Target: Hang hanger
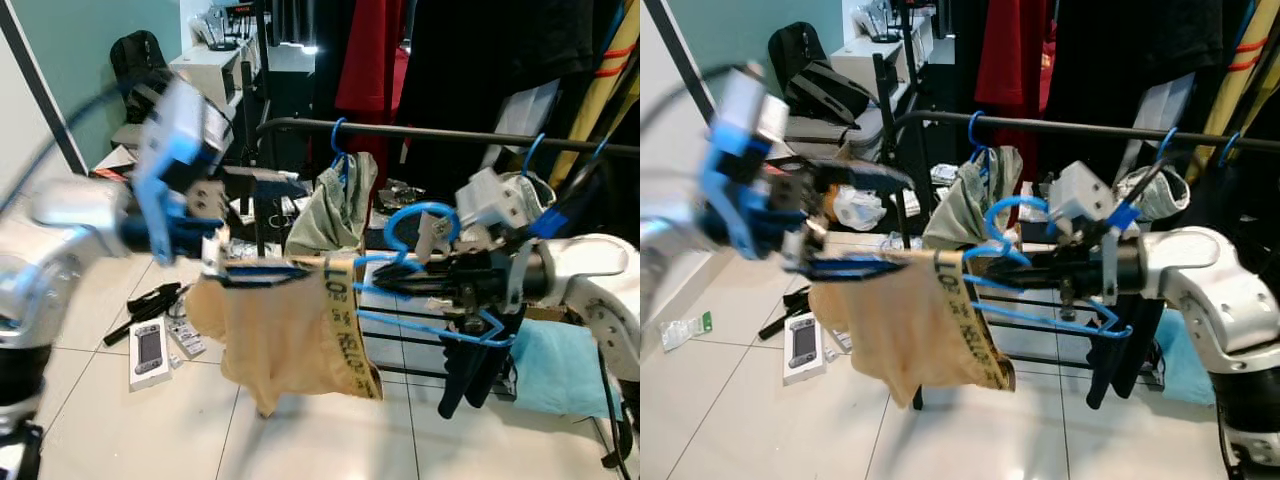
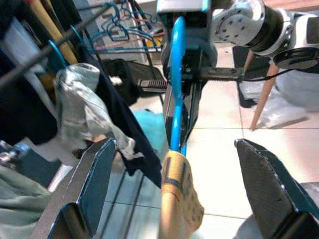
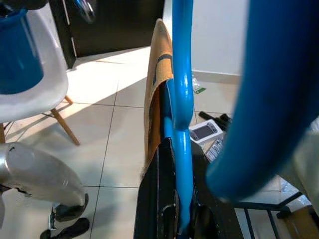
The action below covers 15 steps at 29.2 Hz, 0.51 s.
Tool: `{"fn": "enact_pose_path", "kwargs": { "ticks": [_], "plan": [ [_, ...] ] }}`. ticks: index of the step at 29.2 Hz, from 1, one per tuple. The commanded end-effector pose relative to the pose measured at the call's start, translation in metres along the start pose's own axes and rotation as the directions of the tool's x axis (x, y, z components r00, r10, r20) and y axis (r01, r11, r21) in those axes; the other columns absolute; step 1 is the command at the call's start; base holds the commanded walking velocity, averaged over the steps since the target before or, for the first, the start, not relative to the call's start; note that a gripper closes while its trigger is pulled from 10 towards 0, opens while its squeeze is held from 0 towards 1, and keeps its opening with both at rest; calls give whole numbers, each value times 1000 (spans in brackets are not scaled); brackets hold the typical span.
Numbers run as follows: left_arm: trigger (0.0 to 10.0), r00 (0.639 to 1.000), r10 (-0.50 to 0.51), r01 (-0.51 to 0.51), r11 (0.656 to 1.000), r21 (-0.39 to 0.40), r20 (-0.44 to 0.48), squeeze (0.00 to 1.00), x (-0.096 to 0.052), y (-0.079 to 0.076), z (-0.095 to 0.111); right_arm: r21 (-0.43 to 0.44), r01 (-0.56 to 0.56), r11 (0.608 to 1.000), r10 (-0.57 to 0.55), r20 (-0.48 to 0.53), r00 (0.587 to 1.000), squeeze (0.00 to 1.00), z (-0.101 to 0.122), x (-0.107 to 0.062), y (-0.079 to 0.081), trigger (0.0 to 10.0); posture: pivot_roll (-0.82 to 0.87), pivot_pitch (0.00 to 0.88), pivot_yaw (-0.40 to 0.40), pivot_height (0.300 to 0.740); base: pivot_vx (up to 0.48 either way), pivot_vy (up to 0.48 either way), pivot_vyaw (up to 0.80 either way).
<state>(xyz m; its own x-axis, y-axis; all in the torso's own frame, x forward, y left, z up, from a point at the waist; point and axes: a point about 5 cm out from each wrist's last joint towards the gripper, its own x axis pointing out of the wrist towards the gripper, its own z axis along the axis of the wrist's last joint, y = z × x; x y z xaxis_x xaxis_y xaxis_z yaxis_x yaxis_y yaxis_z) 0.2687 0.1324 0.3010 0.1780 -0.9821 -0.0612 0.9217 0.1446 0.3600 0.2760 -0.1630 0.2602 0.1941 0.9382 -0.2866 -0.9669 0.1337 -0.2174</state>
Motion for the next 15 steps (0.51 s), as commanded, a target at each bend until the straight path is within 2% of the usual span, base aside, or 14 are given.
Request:
{"fn": "enact_pose_path", "kwargs": {
  "ticks": [1,9,15],
  "plan": [
    [10000,1000,6,-6,1000,-12,-19,0,1,0,-4,-46,-19,999,20,9,1000,0,7,4,1,10000,-65,0,25,740,0,0,0],
    [10000,998,9,-11,999,-38,-62,0,8,0,-13,-72,-30,997,31,14,999,0,9,12,-1,10000,-64,0,25,740,0,0,0],
    [10000,984,-31,26,999,-33,-175,0,7,-7,-25,-95,-36,995,39,22,999,0,13,18,-3,10000,-62,0,26,740,0,0,0]
  ]
}}
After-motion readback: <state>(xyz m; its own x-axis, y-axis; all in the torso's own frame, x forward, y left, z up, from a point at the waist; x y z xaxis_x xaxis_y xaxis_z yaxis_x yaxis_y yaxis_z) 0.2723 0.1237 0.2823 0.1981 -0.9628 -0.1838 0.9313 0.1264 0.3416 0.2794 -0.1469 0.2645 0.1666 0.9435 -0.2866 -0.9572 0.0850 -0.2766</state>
